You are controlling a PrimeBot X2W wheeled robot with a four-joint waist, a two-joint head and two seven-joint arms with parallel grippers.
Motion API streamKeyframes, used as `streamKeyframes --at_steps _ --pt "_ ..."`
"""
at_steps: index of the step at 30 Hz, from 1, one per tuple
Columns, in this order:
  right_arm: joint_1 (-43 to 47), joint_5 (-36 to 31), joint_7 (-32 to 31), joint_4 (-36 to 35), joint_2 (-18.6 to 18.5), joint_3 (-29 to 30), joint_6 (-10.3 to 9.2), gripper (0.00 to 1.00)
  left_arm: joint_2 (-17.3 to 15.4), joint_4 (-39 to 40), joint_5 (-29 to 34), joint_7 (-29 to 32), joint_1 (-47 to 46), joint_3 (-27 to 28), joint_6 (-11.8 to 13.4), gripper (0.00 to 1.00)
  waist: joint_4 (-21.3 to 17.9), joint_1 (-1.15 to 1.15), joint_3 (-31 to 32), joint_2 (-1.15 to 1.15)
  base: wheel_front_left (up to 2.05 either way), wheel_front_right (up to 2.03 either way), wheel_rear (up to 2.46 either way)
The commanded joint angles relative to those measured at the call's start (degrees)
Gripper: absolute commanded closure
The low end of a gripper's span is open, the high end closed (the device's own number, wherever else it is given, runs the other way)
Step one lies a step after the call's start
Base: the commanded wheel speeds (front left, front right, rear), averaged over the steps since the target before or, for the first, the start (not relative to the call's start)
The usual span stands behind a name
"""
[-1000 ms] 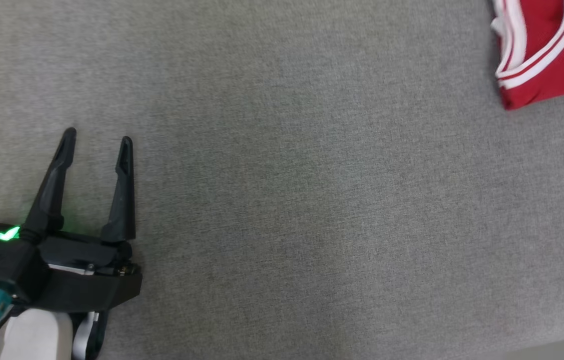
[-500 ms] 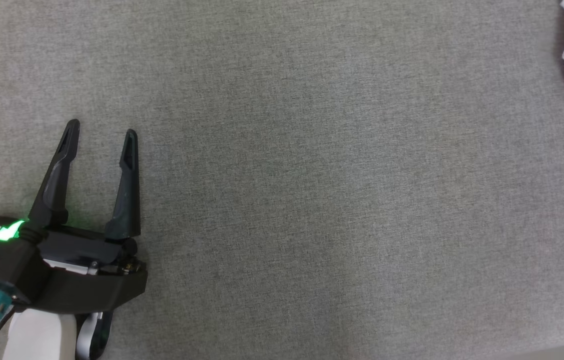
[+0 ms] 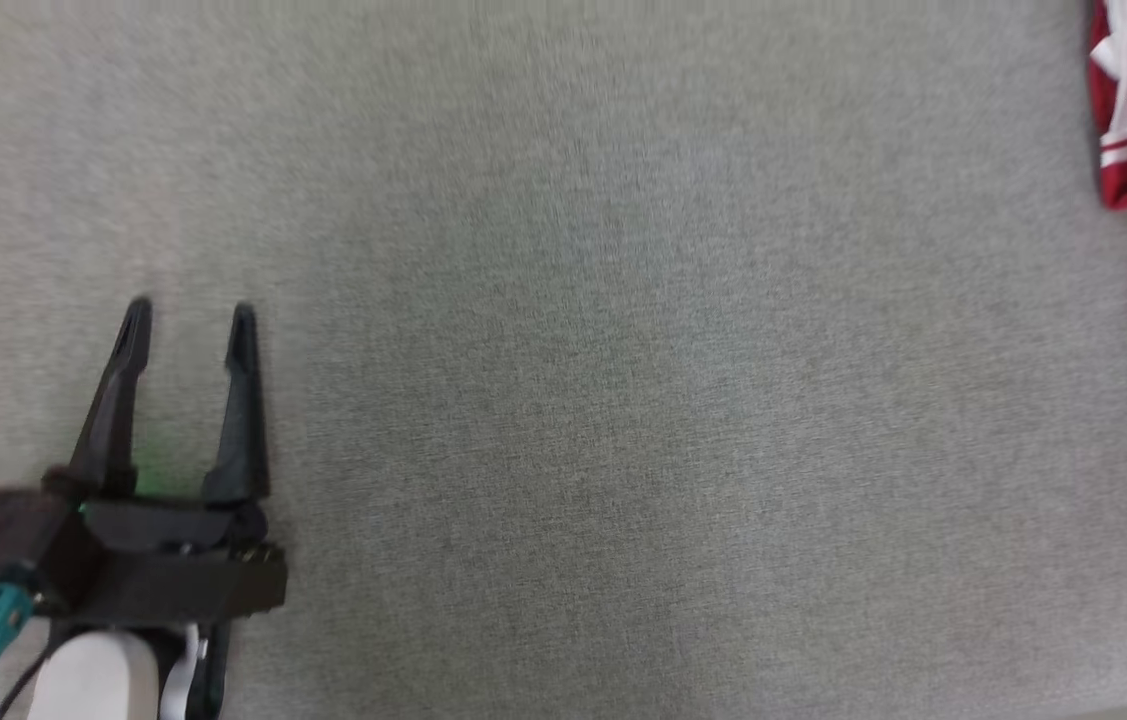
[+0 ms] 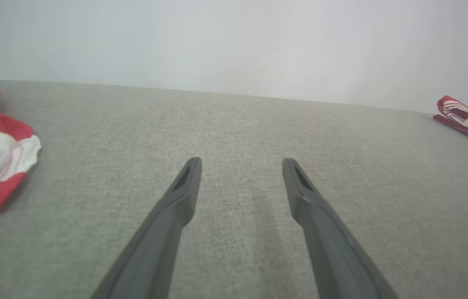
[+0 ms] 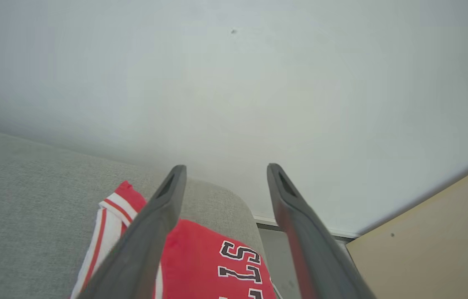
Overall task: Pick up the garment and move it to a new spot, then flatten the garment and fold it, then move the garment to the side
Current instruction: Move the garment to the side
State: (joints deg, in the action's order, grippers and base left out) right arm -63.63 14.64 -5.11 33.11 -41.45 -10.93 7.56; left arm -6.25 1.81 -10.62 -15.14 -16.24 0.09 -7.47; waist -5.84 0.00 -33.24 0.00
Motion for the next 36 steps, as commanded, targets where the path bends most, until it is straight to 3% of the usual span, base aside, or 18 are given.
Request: streamKeyframes --at_steps 1,9,18,31,36 --pt "2.4 0.8 2.2 -1.4 2.0 -0.9 -0.17 0.0 0.4 -0.8 -0.4 0.0 1.9 1.3 0.3 0.0 1.0 0.0 5.7 0.0 0.0 0.0 0.0" --pt "11.2 2.1 9.4 -6.9 8.9 -2.6 -0.17 0.0 1.1 -2.6 0.2 0.0 7.1 5.4 1.1 0.0 1.5 0.0 14.7 0.0 0.0 0.0 0.0" --pt "31.1 2.7 15.0 -14.4 18.3 1.5 -0.17 0.0 1.6 -4.3 1.1 0.0 13.1 7.9 1.3 0.0 2.9 0.0 23.8 0.0 0.0 0.0 0.0" --pt "56.8 -0.2 16.4 -26.1 30.3 4.7 -0.17 0.0 2.0 -7.0 1.7 0.0 16.7 7.7 1.2 0.0 4.2 0.0 29.1 0.0 0.0 0.0 0.0" --pt "60.1 -0.6 16.3 -27.5 33.3 3.9 -0.17 0.0 2.2 -7.5 1.9 0.0 16.8 7.5 1.3 0.0 4.3 0.0 29.5 0.0 0.0 0.0 0.0"
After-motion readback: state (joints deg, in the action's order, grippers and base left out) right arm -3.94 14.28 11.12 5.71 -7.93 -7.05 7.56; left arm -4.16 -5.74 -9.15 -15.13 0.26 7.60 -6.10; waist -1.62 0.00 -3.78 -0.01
